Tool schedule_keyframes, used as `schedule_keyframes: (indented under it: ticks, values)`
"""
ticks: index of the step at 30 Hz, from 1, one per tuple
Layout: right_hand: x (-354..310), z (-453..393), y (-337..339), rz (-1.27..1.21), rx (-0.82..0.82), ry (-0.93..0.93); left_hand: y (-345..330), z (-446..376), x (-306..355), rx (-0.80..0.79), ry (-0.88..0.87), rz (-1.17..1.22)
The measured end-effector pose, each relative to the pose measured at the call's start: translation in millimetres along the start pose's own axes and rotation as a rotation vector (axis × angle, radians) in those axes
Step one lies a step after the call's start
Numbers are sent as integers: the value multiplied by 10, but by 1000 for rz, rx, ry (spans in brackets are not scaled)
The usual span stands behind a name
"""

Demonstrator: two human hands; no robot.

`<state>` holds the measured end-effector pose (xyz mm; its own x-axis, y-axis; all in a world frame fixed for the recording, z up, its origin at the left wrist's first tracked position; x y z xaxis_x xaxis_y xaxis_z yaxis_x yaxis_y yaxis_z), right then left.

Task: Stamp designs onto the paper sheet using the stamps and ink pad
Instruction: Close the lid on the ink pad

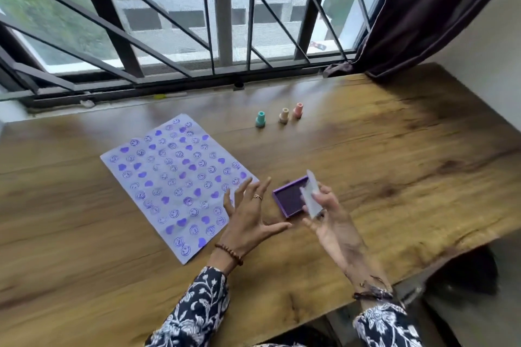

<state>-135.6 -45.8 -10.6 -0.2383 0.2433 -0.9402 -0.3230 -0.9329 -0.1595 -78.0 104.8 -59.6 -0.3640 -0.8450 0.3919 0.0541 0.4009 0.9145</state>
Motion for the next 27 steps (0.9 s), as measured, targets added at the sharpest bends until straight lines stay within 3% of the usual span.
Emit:
schedule_keyframes:
  ticks: [2, 5, 9, 17, 27]
  values:
    - [52, -20, 48, 108, 54, 11, -48, -55, -70, -52, -15, -82]
    - [161, -67, 110, 526, 210, 80, -102, -144, -130, -111, -31, -109]
    - [236, -136, 120, 661, 204, 109, -139, -194, -98, -116, -56, -2]
    - [250, -239, 47, 732, 111, 113, -158, -209, -89, -145, -19, 1]
    - [329, -245, 40, 765, 132, 164, -176, -203, -109, -141, -36, -1]
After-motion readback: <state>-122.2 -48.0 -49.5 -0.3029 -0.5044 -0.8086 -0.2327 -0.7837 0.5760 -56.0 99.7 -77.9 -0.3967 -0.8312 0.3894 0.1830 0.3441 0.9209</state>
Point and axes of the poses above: each hand's wrist, its own z-axis away from the middle knuckle, its own y-axis out of the back of the hand, x = y × z, the point moved 4 cm from there along -z, towards the middle knuckle, and after that the axes turned 15 degrees about -z, right-handed, at the moved point
